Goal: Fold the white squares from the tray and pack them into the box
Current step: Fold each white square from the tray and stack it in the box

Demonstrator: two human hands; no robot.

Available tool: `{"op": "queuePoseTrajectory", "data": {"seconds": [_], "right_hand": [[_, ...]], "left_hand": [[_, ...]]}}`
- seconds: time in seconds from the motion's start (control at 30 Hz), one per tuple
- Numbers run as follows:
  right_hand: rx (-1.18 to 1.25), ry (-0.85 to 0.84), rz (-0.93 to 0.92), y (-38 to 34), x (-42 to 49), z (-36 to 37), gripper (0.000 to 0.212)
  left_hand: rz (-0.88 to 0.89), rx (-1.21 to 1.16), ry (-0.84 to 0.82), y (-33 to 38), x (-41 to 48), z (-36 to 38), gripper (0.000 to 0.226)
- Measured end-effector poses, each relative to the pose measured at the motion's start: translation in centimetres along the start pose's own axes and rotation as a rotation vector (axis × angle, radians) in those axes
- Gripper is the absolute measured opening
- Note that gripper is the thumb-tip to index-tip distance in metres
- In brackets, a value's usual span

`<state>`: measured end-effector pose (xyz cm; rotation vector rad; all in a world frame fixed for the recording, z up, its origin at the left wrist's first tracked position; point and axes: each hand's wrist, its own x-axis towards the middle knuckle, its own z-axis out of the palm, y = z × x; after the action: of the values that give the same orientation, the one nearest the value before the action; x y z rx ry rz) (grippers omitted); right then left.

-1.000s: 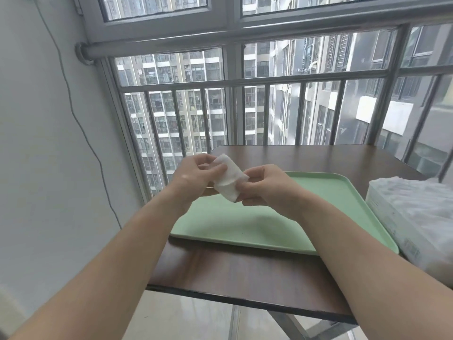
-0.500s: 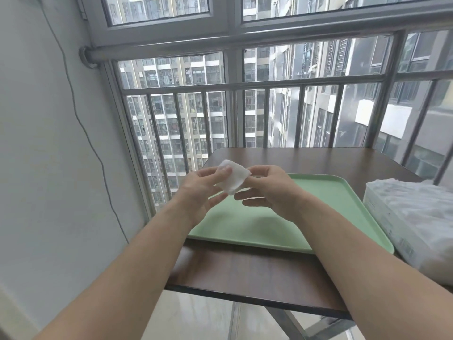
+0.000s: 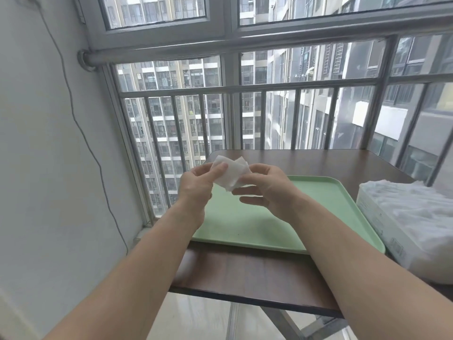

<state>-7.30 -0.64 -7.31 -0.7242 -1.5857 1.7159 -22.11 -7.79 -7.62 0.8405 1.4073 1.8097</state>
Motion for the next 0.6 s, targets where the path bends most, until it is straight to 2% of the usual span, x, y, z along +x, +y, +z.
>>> {"op": "queuePoseTrajectory", "data": {"seconds": [0.13, 0.3, 0.5, 0.6], "right_hand": [[0.079, 0.029, 0.017, 0.2, 0.4, -0.2, 0.023], [0.085, 0.024, 0.017, 0.4, 0.5, -0.2, 0.023], [0.124, 0.016, -0.03, 0.2, 0.2, -0.2, 0.022], [0.148, 0.003, -0.041, 0.1, 0.1, -0.3, 0.02]], "left_hand": [[-0.013, -0.034, -0.051, 0.7, -0.3, -0.1, 0.01], [0.011, -0.002, -0.139, 0.8, -0.6, 0.1, 0.011], [0.028, 0.013, -0.114, 0.4, -0.5, 0.8, 0.009], [0.026, -0.013, -0.075, 0.3, -0.4, 1.2, 0.015]]}}
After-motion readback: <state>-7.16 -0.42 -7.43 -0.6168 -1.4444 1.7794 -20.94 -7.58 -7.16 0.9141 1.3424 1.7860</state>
